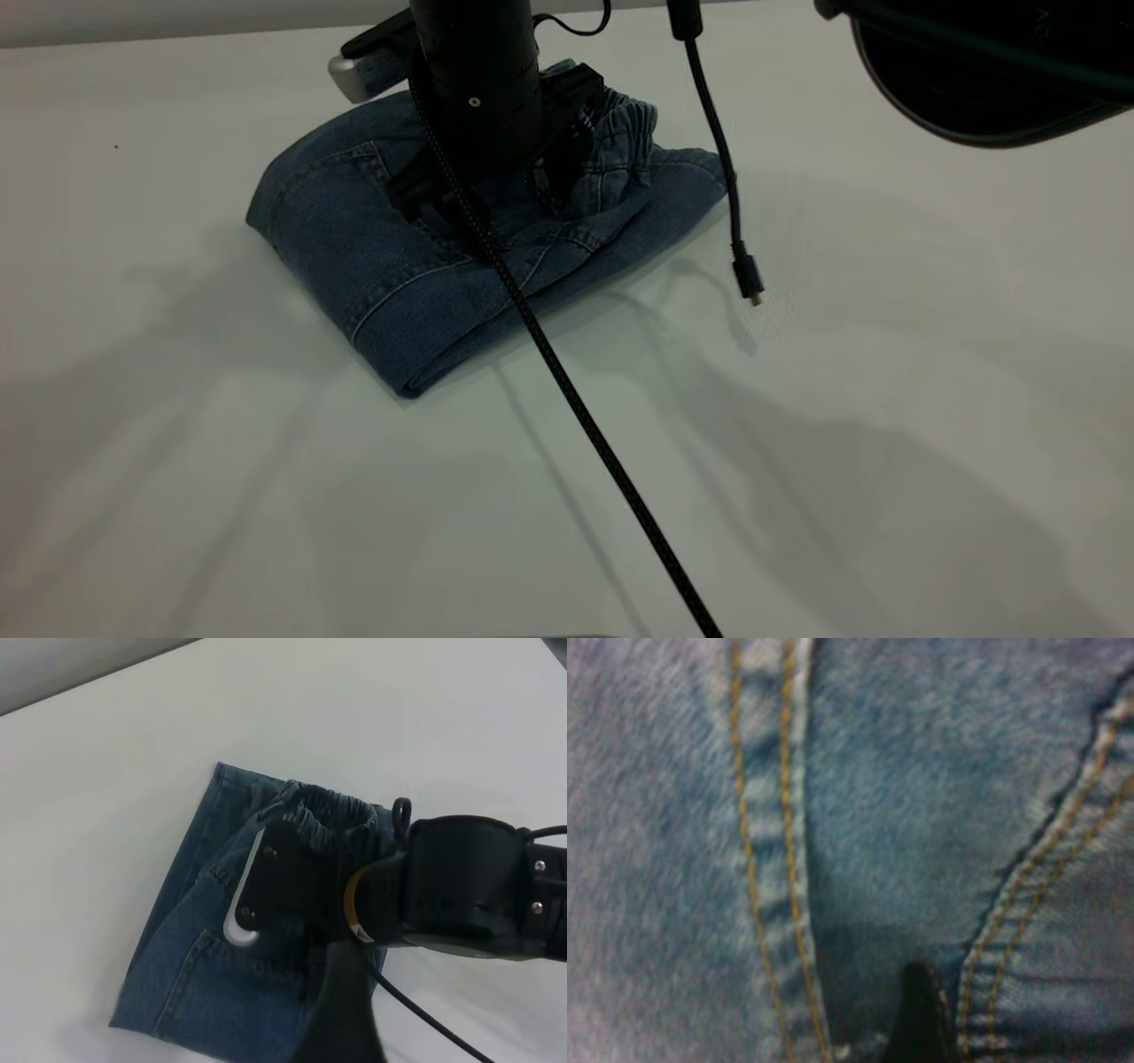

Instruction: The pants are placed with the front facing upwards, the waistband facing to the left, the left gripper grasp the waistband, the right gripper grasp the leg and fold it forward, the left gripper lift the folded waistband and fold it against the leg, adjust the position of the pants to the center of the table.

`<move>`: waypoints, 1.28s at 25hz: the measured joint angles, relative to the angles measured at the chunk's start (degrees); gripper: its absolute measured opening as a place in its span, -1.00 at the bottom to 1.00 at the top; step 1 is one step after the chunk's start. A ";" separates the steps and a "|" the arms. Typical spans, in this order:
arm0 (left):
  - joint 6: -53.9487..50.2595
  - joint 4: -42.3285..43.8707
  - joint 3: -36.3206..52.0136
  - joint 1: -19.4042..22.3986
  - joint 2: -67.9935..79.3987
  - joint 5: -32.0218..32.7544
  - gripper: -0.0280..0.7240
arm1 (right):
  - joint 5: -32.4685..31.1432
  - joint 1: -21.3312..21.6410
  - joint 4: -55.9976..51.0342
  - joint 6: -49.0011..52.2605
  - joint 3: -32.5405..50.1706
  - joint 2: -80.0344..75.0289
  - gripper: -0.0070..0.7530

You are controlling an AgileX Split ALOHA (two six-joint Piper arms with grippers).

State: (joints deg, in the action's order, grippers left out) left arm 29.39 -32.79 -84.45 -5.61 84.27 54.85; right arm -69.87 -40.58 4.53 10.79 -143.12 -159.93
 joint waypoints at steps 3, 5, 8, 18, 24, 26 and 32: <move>0.05 0.00 0.00 0.00 0.00 0.00 0.58 | 0.48 0.00 -0.06 7.06 -0.04 -0.32 0.25; 0.05 0.00 0.00 0.00 0.00 0.00 0.58 | 0.55 -0.05 -0.06 12.47 -0.11 -0.46 0.25; 0.11 0.00 0.00 0.00 0.00 0.00 0.58 | 0.98 -0.05 -0.16 21.36 -0.11 -0.51 0.25; 0.11 0.00 0.00 0.00 0.00 0.00 0.58 | 1.50 -0.05 -0.32 47.84 -0.11 -0.57 0.25; 0.17 0.00 0.00 0.00 0.00 0.00 0.57 | 1.03 0.13 -2.41 63.96 -0.25 -0.57 0.25; 0.17 0.00 0.00 0.00 0.00 0.00 0.57 | 0.82 0.13 -2.87 67.19 -0.38 -0.57 0.25; 0.21 0.00 0.00 0.00 0.00 0.00 0.57 | 0.58 0.13 -3.48 67.82 -0.93 -0.51 0.25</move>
State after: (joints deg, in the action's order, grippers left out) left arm 29.60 -32.79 -84.45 -5.61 84.27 54.85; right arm -69.29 -40.45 1.05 78.61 -144.05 -160.44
